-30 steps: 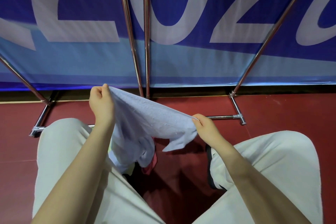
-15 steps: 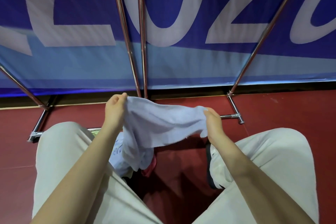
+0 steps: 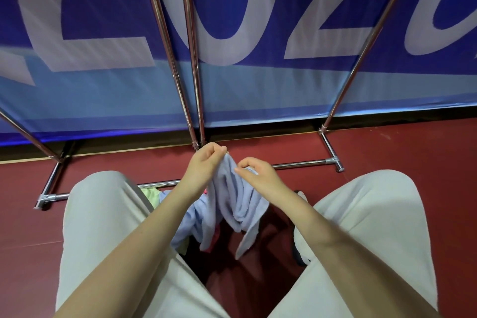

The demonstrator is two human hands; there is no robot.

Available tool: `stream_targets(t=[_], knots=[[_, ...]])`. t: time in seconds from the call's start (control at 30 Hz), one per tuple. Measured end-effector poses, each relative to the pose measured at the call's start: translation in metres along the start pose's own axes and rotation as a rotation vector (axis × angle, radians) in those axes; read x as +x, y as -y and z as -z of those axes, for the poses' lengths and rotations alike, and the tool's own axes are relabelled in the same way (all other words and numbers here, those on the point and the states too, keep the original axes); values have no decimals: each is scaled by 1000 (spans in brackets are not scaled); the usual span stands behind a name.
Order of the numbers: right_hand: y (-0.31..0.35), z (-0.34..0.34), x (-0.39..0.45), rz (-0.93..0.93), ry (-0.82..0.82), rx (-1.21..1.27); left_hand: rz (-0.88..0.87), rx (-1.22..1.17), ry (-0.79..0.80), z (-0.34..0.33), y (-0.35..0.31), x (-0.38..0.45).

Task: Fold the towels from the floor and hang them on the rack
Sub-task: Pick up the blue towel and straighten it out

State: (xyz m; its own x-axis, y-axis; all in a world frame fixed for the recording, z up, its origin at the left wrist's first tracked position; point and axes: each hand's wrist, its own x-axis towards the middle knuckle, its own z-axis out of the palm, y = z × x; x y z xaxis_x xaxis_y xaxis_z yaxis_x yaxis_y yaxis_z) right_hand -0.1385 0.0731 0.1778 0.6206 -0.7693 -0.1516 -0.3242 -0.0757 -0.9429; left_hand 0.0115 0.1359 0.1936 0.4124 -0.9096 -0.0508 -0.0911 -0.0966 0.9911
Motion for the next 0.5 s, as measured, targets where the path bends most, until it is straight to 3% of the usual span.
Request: stream_targets(t=[0.1, 0.3, 0.5], knots=[[-3, 1, 1, -19, -15, -60, 22, -4, 11, -5, 5, -2], [-4, 25, 6, -14, -340, -53, 67, 128, 139, -8, 22, 1], [-13, 47, 9, -249, -535, 9, 12, 292, 106, 5, 36, 3]])
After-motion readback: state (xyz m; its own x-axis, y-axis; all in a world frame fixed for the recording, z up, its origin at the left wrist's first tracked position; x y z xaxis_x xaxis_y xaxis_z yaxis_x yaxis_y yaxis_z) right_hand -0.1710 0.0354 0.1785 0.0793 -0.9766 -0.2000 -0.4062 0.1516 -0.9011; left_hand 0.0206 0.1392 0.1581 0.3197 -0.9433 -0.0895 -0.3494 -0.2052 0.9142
